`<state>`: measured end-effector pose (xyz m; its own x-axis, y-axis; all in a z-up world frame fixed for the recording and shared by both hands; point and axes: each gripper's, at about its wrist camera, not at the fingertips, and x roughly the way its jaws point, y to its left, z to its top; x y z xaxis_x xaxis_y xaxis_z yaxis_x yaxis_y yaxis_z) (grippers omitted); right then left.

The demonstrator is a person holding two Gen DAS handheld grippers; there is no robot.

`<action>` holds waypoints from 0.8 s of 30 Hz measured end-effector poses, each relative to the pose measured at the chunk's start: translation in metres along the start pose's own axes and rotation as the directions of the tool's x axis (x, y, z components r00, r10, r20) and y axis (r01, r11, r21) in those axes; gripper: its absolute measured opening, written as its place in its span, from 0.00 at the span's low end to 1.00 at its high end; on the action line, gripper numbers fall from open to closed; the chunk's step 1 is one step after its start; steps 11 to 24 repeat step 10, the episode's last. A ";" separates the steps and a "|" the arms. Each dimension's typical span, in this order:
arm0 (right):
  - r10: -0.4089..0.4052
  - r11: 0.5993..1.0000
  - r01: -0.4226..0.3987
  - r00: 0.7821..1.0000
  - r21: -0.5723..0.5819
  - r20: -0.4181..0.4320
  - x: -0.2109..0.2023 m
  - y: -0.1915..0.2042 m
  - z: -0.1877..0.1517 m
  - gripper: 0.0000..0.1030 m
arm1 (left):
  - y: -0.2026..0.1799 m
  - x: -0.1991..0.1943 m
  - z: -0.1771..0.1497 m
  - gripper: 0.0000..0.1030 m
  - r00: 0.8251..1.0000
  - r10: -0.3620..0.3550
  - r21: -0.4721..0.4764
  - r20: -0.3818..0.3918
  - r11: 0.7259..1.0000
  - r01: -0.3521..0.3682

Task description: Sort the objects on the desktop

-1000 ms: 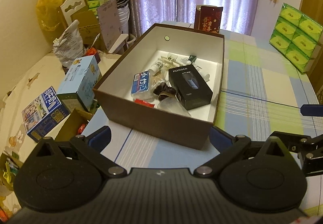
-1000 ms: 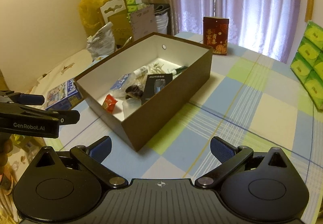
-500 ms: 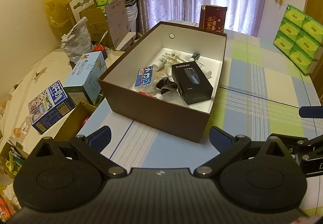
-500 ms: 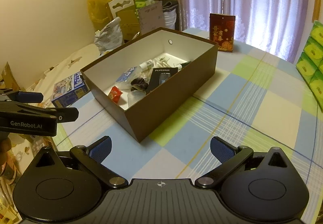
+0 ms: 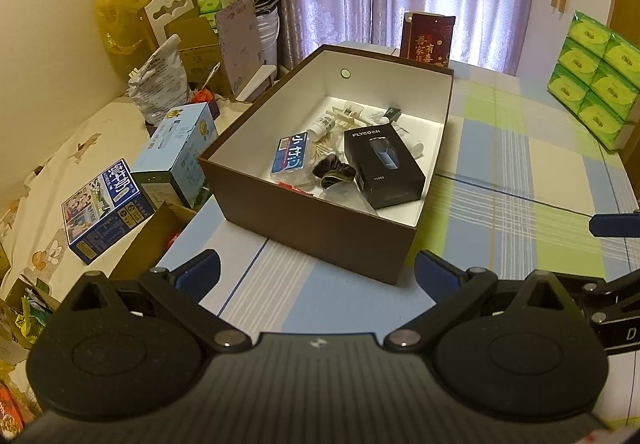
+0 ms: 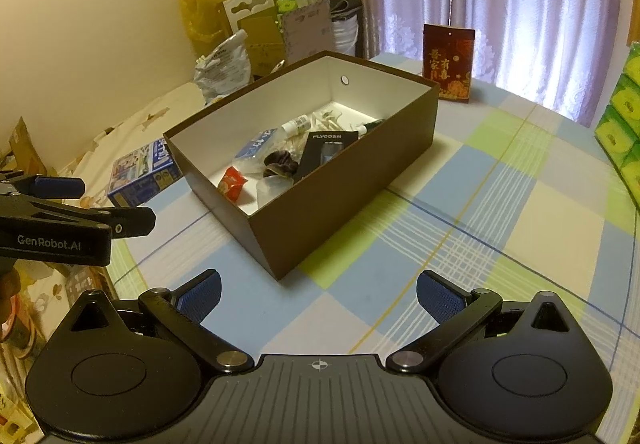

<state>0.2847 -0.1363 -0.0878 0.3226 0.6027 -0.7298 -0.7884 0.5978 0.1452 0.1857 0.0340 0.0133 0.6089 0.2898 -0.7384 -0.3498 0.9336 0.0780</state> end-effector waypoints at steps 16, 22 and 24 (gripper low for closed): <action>0.007 1.000 -0.007 1.000 0.011 -0.004 0.004 -0.004 0.004 0.98 | -0.001 0.005 0.006 0.99 1.000 0.010 0.006 0.002 1.000 -0.010; 0.007 1.000 -0.007 1.000 0.011 -0.004 0.004 -0.004 0.004 0.98 | -0.001 0.005 0.006 0.99 1.000 0.010 0.006 0.002 1.000 -0.010; 0.007 1.000 -0.007 1.000 0.011 -0.004 0.004 -0.004 0.004 0.98 | -0.001 0.005 0.006 0.99 1.000 0.010 0.006 0.002 1.000 -0.010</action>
